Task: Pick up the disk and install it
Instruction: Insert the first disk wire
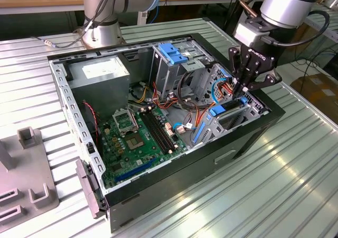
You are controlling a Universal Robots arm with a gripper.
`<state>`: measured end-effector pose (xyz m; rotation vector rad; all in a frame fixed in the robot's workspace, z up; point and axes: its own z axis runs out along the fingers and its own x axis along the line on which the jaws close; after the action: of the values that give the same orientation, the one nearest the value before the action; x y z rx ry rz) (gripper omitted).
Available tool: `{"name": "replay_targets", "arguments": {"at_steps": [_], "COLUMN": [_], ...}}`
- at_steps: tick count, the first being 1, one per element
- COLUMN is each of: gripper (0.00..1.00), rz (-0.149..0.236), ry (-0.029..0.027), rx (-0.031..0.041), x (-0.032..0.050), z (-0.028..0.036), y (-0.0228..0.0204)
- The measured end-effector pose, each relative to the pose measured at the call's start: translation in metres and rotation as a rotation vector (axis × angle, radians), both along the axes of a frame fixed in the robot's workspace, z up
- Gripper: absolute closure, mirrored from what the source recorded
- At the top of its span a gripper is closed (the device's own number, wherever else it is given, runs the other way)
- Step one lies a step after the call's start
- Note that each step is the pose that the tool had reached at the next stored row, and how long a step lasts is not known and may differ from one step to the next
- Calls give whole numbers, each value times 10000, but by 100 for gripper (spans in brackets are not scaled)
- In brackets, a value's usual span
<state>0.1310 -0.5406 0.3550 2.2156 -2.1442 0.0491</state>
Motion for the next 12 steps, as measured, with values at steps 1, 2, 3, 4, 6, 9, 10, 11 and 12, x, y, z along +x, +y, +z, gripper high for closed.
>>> {"name": "replay_targets", "arguments": {"at_steps": [1,2,3,4,6,9,10,11,12], "gripper": [84,84,84,84,84,84,84,84,84], "rz": [26,42,45,45,46,38,38,40,50], "ry": [-22,-71,-110,-142,-169,-170,-169,-169,-169], "rx": [0,-4,-2,-1,-3,-4,-4,-1,-2], "x": [-12,-24,-34,-41,-43,-44,-44,-44,-44], "z": [-3,-2,-3,-5,-8,-19,-22,-27,-30], "y": [-3,-4,-4,-5,-4,-8,-8,-8,-8]}}
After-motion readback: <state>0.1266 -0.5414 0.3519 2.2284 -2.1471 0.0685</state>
